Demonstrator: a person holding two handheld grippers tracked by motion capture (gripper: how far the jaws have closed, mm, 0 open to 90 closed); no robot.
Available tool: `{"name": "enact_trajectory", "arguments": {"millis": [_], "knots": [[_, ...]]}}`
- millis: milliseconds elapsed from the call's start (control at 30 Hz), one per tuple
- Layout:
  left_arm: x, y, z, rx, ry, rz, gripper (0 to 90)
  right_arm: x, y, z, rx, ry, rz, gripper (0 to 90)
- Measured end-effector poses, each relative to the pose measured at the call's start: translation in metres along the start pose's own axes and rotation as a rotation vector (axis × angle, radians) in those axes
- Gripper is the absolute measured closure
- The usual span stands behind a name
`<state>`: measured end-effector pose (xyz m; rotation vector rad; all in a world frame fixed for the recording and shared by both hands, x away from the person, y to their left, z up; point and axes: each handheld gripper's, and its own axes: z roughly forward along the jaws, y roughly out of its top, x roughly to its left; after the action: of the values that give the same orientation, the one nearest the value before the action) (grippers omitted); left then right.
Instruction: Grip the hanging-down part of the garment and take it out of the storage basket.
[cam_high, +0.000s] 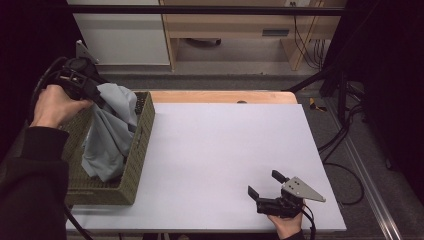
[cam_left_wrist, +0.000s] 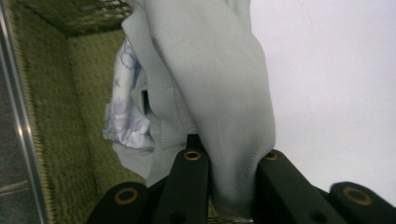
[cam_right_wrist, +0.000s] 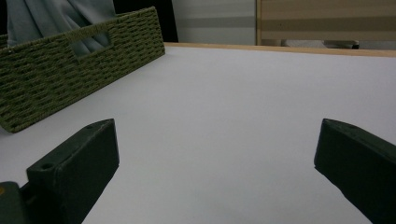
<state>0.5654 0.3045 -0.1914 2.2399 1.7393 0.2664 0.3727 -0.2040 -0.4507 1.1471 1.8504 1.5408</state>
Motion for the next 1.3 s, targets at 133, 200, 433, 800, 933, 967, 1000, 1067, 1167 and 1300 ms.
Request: {"name": "enact_trajectory", "arguments": {"millis": [133, 200, 433, 800, 933, 967, 1000, 1067, 1167, 1300], "knots": [[0.000, 0.001, -0.019, -0.029, 0.008, 0.005, 86.6, 0.001, 0.001, 0.001, -0.010, 0.005, 0.006, 0.3], [0.000, 0.000, -0.027, -0.046, 0.012, 0.004, 86.6, 0.001, 0.001, 0.000, -0.010, 0.009, 0.008, 0.3], [-0.001, 0.000, -0.055, -0.099, 0.014, 0.007, 86.7, 0.001, 0.003, 0.002, -0.012, 0.014, 0.006, 0.3], [-0.005, 0.004, -0.075, -0.152, 0.022, 0.028, 86.9, 0.010, 0.013, 0.014, -0.008, 0.082, -0.014, 0.4], [-0.008, 0.006, -0.083, -0.162, 0.020, 0.031, 86.8, 0.016, 0.021, 0.021, -0.021, 0.105, -0.010, 0.4], [-0.009, 0.007, -0.084, -0.165, 0.017, 0.031, 86.8, 0.017, 0.023, 0.022, -0.024, 0.117, -0.007, 0.4], [-0.010, 0.007, -0.085, -0.168, 0.015, 0.034, 86.8, 0.019, 0.026, 0.024, -0.027, 0.126, -0.007, 0.4], [-0.012, 0.007, -0.087, -0.172, 0.019, 0.040, 86.8, 0.022, 0.030, 0.029, -0.033, 0.141, -0.021, 0.4], [-0.012, 0.007, -0.088, -0.163, 0.018, 0.042, 86.8, 0.032, 0.042, 0.041, -0.044, 0.186, -0.012, 0.4], [-0.011, 0.007, -0.087, -0.148, 0.018, 0.039, 86.8, 0.045, 0.053, 0.057, -0.040, 0.222, -0.017, 0.6]]}}
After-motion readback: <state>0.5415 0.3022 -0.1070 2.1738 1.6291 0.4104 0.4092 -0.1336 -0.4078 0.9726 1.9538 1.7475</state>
